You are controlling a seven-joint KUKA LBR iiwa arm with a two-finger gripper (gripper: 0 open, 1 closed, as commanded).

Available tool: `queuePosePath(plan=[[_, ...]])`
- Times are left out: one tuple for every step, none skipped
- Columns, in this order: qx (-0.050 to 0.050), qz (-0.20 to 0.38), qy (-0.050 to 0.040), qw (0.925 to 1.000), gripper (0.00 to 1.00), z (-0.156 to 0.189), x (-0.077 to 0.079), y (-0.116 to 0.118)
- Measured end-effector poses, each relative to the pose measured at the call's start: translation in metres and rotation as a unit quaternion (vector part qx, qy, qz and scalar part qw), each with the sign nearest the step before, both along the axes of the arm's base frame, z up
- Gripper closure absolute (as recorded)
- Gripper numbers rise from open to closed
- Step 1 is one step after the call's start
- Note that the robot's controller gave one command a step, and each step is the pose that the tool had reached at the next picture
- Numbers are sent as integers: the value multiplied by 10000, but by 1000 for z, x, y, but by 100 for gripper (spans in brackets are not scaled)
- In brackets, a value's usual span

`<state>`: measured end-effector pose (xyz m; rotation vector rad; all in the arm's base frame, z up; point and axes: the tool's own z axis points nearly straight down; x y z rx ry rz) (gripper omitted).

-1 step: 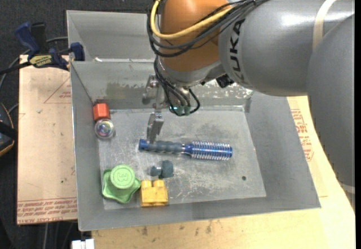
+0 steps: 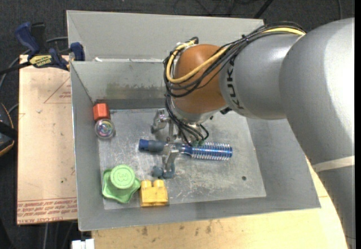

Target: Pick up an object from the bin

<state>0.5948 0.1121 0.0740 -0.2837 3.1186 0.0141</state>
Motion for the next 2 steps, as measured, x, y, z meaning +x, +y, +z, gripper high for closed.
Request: queuePosePath(plan=[[-12,22,-24,10000,100,3,1,0],[-56,1311,-14,9914,100,205,-3,-50]])
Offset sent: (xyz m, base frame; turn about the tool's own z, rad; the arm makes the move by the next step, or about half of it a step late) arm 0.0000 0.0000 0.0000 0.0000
